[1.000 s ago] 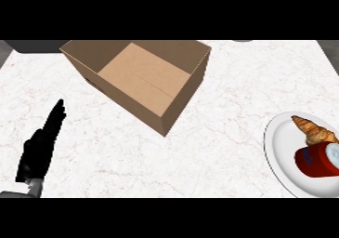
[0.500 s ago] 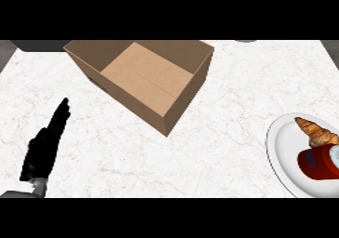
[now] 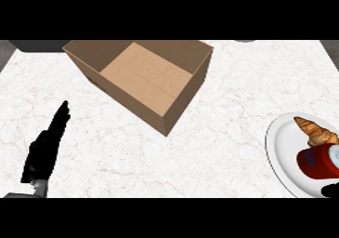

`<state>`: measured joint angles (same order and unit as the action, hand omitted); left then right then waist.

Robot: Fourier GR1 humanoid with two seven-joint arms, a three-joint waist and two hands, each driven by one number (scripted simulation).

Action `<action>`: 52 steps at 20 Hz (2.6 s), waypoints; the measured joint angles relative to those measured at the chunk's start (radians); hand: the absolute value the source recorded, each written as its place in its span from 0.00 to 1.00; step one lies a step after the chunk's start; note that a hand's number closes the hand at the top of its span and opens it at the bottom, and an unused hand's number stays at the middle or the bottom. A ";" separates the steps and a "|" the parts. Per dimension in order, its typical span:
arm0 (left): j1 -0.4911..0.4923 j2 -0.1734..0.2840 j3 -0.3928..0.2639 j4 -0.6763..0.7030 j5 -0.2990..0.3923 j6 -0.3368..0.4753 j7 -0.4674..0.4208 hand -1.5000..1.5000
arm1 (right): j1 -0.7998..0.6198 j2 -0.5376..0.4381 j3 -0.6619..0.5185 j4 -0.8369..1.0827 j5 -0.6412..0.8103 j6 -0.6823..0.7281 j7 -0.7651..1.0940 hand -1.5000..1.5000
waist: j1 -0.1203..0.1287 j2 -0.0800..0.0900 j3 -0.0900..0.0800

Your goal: Pick the can from the plate and place it in the cardboard box

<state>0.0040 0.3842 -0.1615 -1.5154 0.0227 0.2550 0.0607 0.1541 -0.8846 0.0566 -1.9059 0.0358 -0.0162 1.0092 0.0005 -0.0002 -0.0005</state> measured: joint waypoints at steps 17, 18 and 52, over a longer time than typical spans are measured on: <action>0.002 -0.082 0.074 0.000 -0.093 -0.064 0.008 0.50 | -0.037 0.234 -0.056 0.087 0.206 0.118 -0.033 0.00 | -0.002 0.000 0.000; 0.004 -0.087 0.079 0.002 -0.096 -0.071 0.003 0.50 | -0.040 0.252 -0.056 0.101 0.223 0.122 -0.043 0.00 | -0.001 0.000 0.000; 0.006 -0.163 0.171 -0.036 -0.185 -0.181 0.016 0.50 | -0.184 0.385 -0.085 0.230 0.649 0.193 -0.289 1.00 | 0.023 0.004 -0.001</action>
<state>0.0095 0.2211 0.0093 -1.5518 -0.1619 0.0743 0.0766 -0.0301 -0.4993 -0.0284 -1.6760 0.6852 0.1773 0.7201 0.0232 0.0038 -0.0012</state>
